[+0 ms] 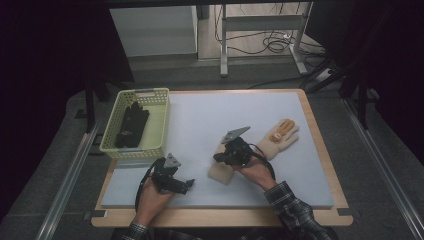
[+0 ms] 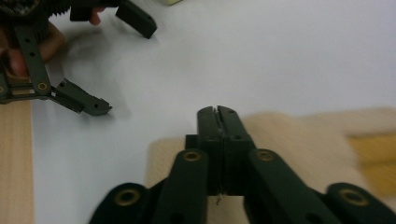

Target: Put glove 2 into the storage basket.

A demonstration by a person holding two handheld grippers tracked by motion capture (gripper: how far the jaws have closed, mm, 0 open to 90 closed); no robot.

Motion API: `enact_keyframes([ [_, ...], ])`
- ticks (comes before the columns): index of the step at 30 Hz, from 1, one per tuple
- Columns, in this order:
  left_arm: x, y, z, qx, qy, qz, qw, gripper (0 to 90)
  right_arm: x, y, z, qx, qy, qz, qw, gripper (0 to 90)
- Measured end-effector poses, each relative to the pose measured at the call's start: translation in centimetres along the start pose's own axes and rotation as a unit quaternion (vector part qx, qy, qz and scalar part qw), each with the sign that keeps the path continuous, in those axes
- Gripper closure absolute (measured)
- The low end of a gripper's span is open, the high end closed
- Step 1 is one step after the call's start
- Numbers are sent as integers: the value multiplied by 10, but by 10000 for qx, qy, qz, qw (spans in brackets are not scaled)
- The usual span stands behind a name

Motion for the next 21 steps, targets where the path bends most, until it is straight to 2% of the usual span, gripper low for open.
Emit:
enact_keyframes([
  [5,0,0,0,-4,8,4,10000,0,-13,30,6,-235,-262,0,9994,884],
  [8,0,0,0,4,-1,-1,10000,0,-15,39,3,-346,-272,64,9990,884],
  [14,0,0,0,2,5,-2,10000,0,-23,33,-5,-347,-243,226,9988,883],
  [21,0,0,0,13,-7,-2,10000,0,-34,16,-15,-452,-403,240,9979,874],
])
Point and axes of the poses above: each handheld gripper's, and its own axes: y roughly forward along the jaws, z roughly out of its top, x roughly to its right, the point moved 1 cm from there along y, roughly forward along the jaws, and after that the axes turned 14 degrees about -y, right-handed, at the moved point
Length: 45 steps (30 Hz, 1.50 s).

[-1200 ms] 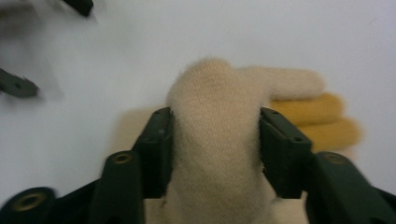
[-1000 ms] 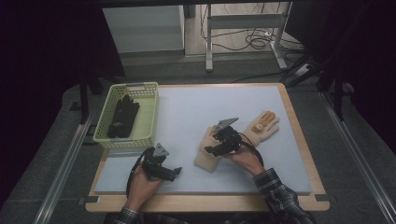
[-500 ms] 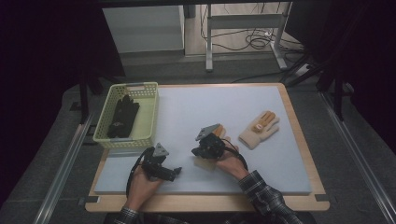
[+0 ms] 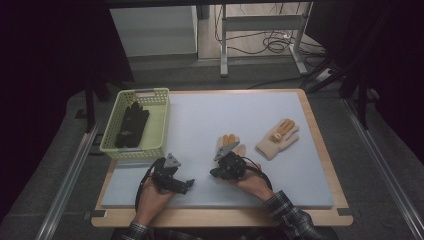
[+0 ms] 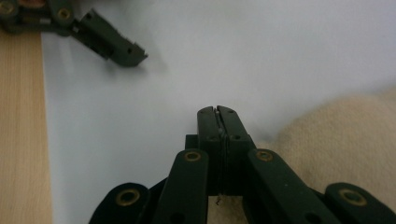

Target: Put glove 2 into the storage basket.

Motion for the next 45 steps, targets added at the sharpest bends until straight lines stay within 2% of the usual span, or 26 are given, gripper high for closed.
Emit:
enact_keyframes([
  [4,0,0,0,-1,-13,-4,10000,0,-4,-9,-8,30,20,-63,10000,854],
  [9,0,0,0,2,-14,-1,10000,0,-4,-14,-10,230,122,-16,9997,757],
  [13,0,0,0,0,1,3,10000,0,5,-30,-10,464,236,-289,9982,690],
  [15,0,0,0,-12,11,1,10000,0,11,-38,-13,465,268,-498,9973,655],
  [16,0,0,0,-11,11,2,10000,0,15,-42,-17,442,306,-669,9963,645],
  [20,0,0,0,-11,-4,-1,10000,0,34,-57,-35,441,636,-1029,9917,614],
  [24,0,0,0,-10,-5,-2,10000,0,53,-73,-57,413,1019,-1455,9832,567],
  [27,0,0,0,-10,-4,-1,10000,0,66,-87,-73,405,1310,-1793,9742,535],
  [30,0,0,0,-10,-6,-2,10000,0,79,-103,-87,352,1582,-2139,9633,502],
  [31,0,0,0,-10,-7,-3,10000,0,83,-107,-91,331,1634,-2213,9609,492],
  [33,0,0,0,-10,-6,-3,10000,0,92,-116,-99,239,1768,-2468,9525,462],
  [34,0,0,0,-8,-7,-3,10000,0,96,-119,-102,229,1817,-2535,9498,443],
  [35,0,0,0,-9,-6,-3,10000,0,102,-122,-107,210,1912,-2637,9452,417],
  [38,0,0,0,-7,-6,-3,10000,0,114,-125,-118,161,2144,-2761,9368,375],
  [41,0,0,0,-7,-7,-4,10000,0,123,-120,-125,88,2286,-2786,9328,335],
  [45,0,0,0,-7,-5,-3,10000,0,129,-110,-131,-16,2361,-2778,9312,297],
])
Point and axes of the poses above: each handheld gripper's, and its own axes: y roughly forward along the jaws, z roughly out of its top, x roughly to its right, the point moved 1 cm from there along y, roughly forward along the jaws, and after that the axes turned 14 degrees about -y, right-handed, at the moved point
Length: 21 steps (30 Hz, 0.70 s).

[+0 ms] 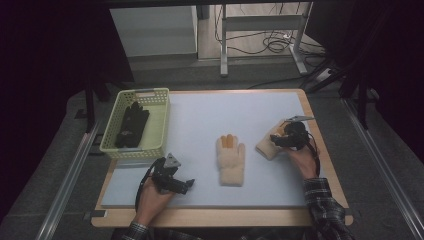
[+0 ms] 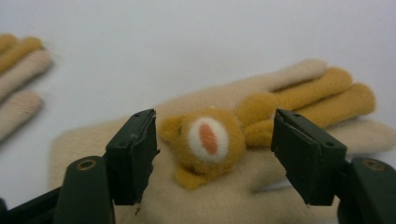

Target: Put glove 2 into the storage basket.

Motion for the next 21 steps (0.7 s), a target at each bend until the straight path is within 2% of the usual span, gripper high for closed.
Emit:
enact_keyframes([
  [4,0,0,0,-1,1,0,10000,0,1,14,-6,-124,-23,-82,9999,300],
  [8,0,0,0,-1,0,-1,10000,0,1,15,-7,-64,-6,-133,9999,494],
  [11,0,0,0,0,0,0,10000,0,-1,13,-6,-90,-68,-135,9998,593],
  [13,0,0,0,1,2,1,10000,0,0,12,-8,-52,-85,-93,9999,613],
  [16,0,0,0,-1,1,-1,10000,0,3,7,-10,39,42,34,10000,618],
  [21,0,0,0,2,1,1,10000,0,2,-9,-4,261,-98,167,9995,616],
])
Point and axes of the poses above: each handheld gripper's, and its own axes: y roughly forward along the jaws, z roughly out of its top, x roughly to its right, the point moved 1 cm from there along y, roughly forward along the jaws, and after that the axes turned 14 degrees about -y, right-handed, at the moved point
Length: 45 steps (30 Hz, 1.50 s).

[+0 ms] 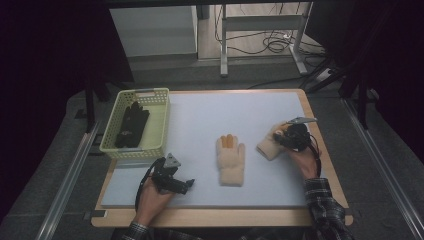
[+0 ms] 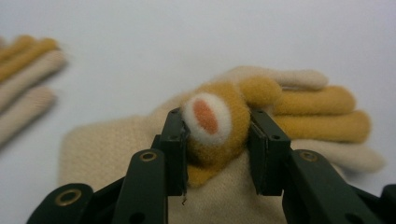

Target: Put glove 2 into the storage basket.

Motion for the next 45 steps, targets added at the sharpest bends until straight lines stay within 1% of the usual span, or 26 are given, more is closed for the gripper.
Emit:
enact_keyframes([
  [3,0,0,0,1,-1,0,10000,0,-3,-11,7,149,-129,161,9997,616],
  [8,0,0,0,1,-3,0,10000,0,-17,-29,18,313,-441,448,9975,613],
  [12,0,0,0,-2,-1,1,10000,0,-31,-39,28,470,-665,652,9945,612],
  [14,0,0,0,-2,-1,1,10000,0,-40,-43,34,556,-806,783,9921,611],
  [16,0,0,0,0,-1,1,10000,0,-48,-47,40,645,-919,946,9892,611],
  [20,0,0,0,4,7,3,10000,0,-67,-53,52,836,-1081,1312,9819,610],
  [23,0,0,0,12,-2,5,10000,0,-82,-52,60,908,-1217,1595,9755,609],
  [27,0,0,0,0,12,6,10000,0,-104,-47,69,903,-1468,1900,9665,608],
  [31,0,0,0,13,0,5,10000,0,-122,-36,75,824,-1644,2210,9578,606],
  [33,0,0,0,12,1,5,10000,0,-130,-27,76,740,-1750,2283,9549,604],
  [34,0,0,0,12,1,5,10000,0,-130,-27,76,740,-1750,2283,9549,604],
  [35,0,0,0,12,1,5,10000,0,-135,-18,75,662,-1858,2290,9532,601],
  [38,0,0,0,4,8,3,10000,0,-139,-4,73,559,-1900,2341,9518,587],
  [40,0,0,0,2,11,3,10000,0,-142,3,70,469,-1960,2289,9524,567],
  [42,0,0,0,1,10,2,10000,0,-143,11,66,367,-2007,2227,9533,528],
  [45,0,0,0,0,0,0,10000,0,-145,18,60,285,-2132,2033,9552,450],
])
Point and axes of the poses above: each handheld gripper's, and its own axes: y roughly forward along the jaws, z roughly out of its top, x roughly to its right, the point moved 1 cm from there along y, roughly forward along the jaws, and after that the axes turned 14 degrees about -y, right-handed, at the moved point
